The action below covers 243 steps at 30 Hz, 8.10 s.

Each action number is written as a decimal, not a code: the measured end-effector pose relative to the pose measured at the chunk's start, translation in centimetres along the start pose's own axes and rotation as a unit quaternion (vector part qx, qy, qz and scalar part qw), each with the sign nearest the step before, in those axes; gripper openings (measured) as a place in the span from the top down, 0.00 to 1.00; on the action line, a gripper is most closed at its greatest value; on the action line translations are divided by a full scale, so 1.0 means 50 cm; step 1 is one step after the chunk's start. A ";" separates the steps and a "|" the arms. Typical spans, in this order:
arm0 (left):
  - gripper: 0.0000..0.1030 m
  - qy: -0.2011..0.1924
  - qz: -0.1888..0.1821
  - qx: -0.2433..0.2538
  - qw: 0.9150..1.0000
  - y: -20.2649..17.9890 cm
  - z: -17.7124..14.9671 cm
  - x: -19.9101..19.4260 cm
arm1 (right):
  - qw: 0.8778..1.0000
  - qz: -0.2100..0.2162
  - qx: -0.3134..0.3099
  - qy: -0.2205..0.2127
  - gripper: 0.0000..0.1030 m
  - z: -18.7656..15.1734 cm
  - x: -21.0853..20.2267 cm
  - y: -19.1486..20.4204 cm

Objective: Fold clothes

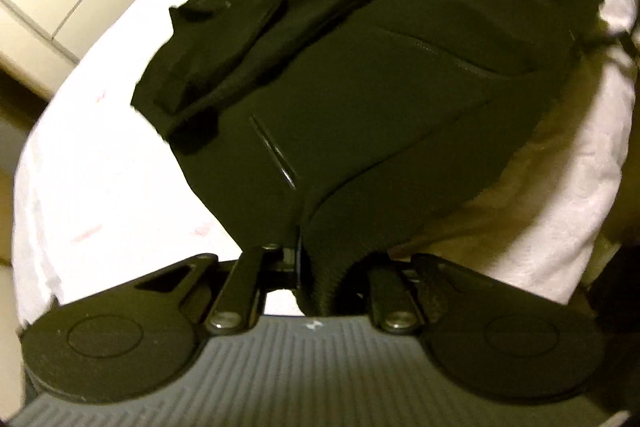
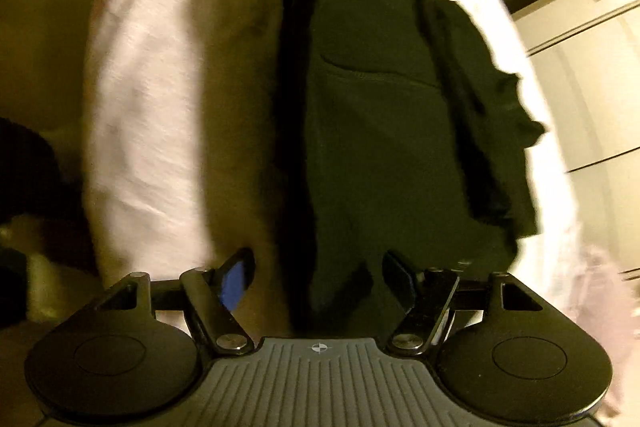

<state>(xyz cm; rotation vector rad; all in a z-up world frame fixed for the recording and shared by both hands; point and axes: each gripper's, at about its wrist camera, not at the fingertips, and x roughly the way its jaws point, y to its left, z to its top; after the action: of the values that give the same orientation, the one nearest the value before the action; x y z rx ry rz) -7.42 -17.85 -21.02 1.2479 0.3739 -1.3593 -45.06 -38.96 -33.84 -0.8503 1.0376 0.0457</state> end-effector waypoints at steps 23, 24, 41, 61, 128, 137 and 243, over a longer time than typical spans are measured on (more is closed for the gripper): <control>0.94 0.013 -0.057 0.150 0.987 -0.112 -0.047 -0.216 | 0.998 0.050 0.011 0.028 0.98 -0.074 -0.200 -0.146; 0.94 0.016 -0.067 0.143 0.987 -0.122 -0.051 -0.236 | 0.997 0.064 0.016 0.029 0.98 -0.081 -0.220 -0.137; 0.93 0.009 -0.105 0.010 0.994 0.150 0.144 -0.284 | 0.992 0.117 0.046 -0.027 0.98 -0.047 -0.282 -0.482; 0.92 0.070 -0.287 -0.100 0.950 0.621 0.312 0.308 | 0.936 0.274 0.212 0.067 0.98 0.035 0.308 -0.946; 0.64 -0.028 -0.138 0.092 0.986 0.537 0.356 0.578 | 0.810 0.245 0.531 -0.036 0.36 -0.089 0.472 -1.081; 0.75 0.017 -0.150 0.177 0.973 0.493 0.360 0.633 | 0.964 0.242 0.105 -0.025 0.36 0.143 0.510 -0.886; 0.86 0.028 -0.137 0.017 0.990 0.486 0.380 0.747 | 0.949 0.115 0.291 0.029 0.47 0.151 0.614 -0.962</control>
<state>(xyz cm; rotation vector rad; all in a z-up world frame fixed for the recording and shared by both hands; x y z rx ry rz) 15.13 -58.81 -33.55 1.2998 0.5796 -1.5701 -3.20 -77.89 -27.03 -0.1927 1.1209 -0.0878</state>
